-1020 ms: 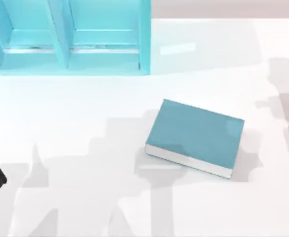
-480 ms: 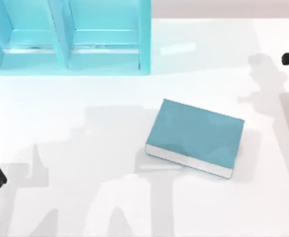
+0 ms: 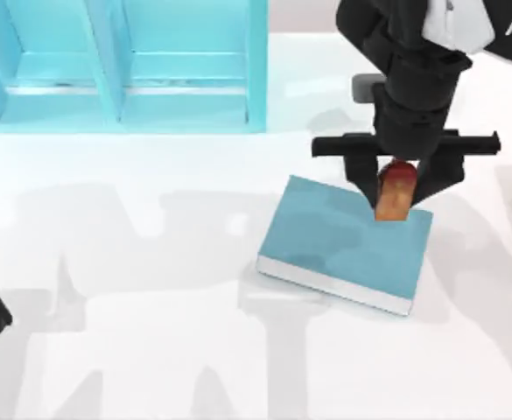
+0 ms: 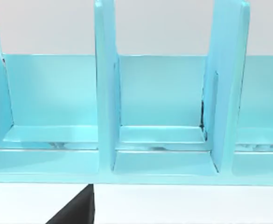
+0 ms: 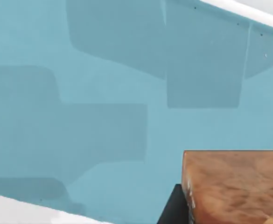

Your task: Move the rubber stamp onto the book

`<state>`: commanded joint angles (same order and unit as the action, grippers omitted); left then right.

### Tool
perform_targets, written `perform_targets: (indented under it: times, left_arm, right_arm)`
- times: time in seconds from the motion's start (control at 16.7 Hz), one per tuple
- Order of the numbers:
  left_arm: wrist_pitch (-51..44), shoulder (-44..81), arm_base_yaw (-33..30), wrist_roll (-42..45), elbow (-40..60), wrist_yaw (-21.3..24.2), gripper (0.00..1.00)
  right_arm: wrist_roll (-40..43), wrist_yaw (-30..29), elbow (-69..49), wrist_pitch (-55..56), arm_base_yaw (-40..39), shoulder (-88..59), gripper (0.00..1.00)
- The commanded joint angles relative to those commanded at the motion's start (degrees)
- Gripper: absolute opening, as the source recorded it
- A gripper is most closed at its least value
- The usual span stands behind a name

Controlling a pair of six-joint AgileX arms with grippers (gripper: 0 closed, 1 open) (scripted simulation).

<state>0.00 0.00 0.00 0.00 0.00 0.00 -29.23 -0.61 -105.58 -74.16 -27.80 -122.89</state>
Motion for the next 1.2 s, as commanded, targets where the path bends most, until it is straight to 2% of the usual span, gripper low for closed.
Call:
perform_targets:
  times: [0.18, 0.84, 1.2]
  left_arm:
    - [0.00, 0.00, 0.00, 0.00, 0.00, 0.00, 1.00]
    - [0.00, 0.00, 0.00, 0.00, 0.00, 0.00, 1.00]
    - [0.00, 0.00, 0.00, 0.00, 0.00, 0.00, 1.00]
  right_arm:
    - [-3.62, 0.34, -2.34, 2.37, -3.61, -3.25, 0.00]
    - [-3.71, 0.36, -3.42, 1.39, -3.70, -3.26, 0.00]
    - [-3.71, 0.36, -3.42, 1.39, -3.70, -3.26, 0.45]
